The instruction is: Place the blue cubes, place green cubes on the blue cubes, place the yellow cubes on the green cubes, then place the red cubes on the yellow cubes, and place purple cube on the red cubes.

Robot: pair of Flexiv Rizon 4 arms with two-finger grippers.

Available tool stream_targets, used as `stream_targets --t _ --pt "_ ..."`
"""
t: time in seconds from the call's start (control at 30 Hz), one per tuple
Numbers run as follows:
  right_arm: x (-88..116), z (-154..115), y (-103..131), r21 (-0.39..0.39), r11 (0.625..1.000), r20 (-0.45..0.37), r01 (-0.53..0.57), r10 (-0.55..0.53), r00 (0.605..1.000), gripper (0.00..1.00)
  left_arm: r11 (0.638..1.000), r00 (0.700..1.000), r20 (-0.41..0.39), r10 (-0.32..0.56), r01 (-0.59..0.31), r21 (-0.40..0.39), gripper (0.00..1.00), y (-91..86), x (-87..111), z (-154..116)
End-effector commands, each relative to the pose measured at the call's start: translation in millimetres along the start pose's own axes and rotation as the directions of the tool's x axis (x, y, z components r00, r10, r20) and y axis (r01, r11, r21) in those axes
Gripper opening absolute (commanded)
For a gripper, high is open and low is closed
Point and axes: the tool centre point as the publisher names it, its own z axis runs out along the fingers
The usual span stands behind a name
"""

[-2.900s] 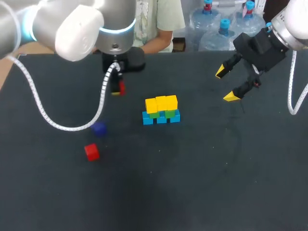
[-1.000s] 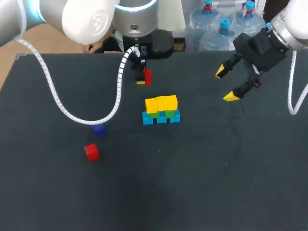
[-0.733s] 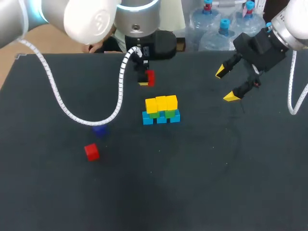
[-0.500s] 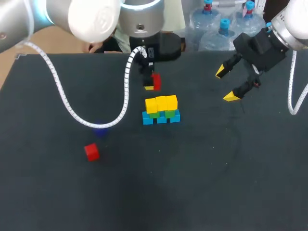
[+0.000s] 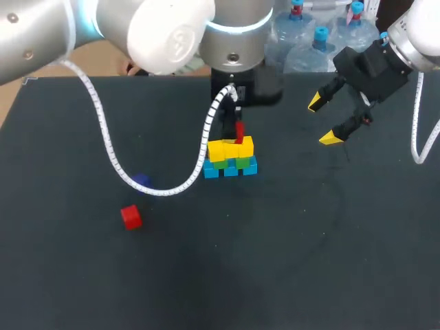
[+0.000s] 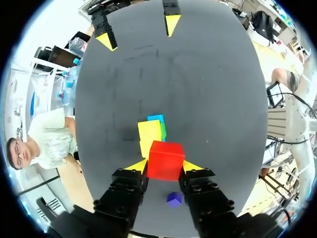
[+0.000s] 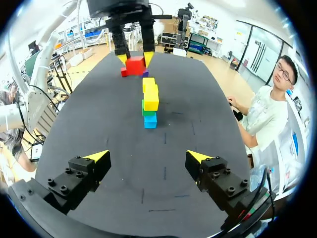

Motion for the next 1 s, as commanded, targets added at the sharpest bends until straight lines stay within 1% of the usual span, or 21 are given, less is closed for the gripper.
stream_targets --t 0.03,0.2,0.47,0.63,0.73,0.77,0.8,0.93,1.0 --pt "0.1 0.1 0.1 0.0 1.0 0.001 0.001 -0.001 1.0 1.0 1.0 1.0 0.013 -0.005 0.005 0.009 0.0 1.9 1.7 3.1" --pt "0.1 0.1 0.1 0.0 1.0 0.001 0.001 -0.001 1.0 1.0 0.999 0.999 0.031 -0.025 0.024 0.022 0.0 -3.1 2.4 6.6" --pt "0.1 0.1 0.1 0.0 1.0 0.001 0.001 -0.001 1.0 1.0 0.997 0.998 0.028 -0.057 0.055 0.058 0.0 -9.8 6.6 13.1" --pt "0.1 0.1 0.1 0.0 1.0 0.001 0.001 -0.001 1.0 1.0 0.995 0.997 0.011 -0.082 0.081 0.058 0.0 -7.8 8.8 13.4" --pt "0.1 0.1 0.1 0.0 1.0 0.001 0.001 -0.001 1.0 1.0 0.991 0.993 -0.01 -0.119 0.119 0.053 0.0 -8.3 11.1 14.0" --pt "0.1 0.1 0.1 0.0 1.0 0.001 0.001 -0.001 1.0 1.0 0.991 0.992 0.001 -0.128 0.128 0.049 0.0 -8.6 11.4 14.8" --pt "0.1 0.1 0.1 0.0 1.0 0.001 0.001 -0.001 1.0 1.0 0.989 0.99 -0.012 -0.14 0.141 0.05 0.0 -9.2 11.5 16.3" --pt "0.1 0.1 0.1 0.0 1.0 0.001 0.001 -0.001 1.0 1.0 0.988 0.989 -0.007 -0.146 0.146 0.048 0.0 -9.8 10.6 18.4" --pt "0.1 0.1 0.1 0.0 1.0 0.001 0.001 -0.001 1.0 1.0 0.987 0.987 -0.037 -0.153 0.155 0.049 0.0 -10.3 10.6 17.7"
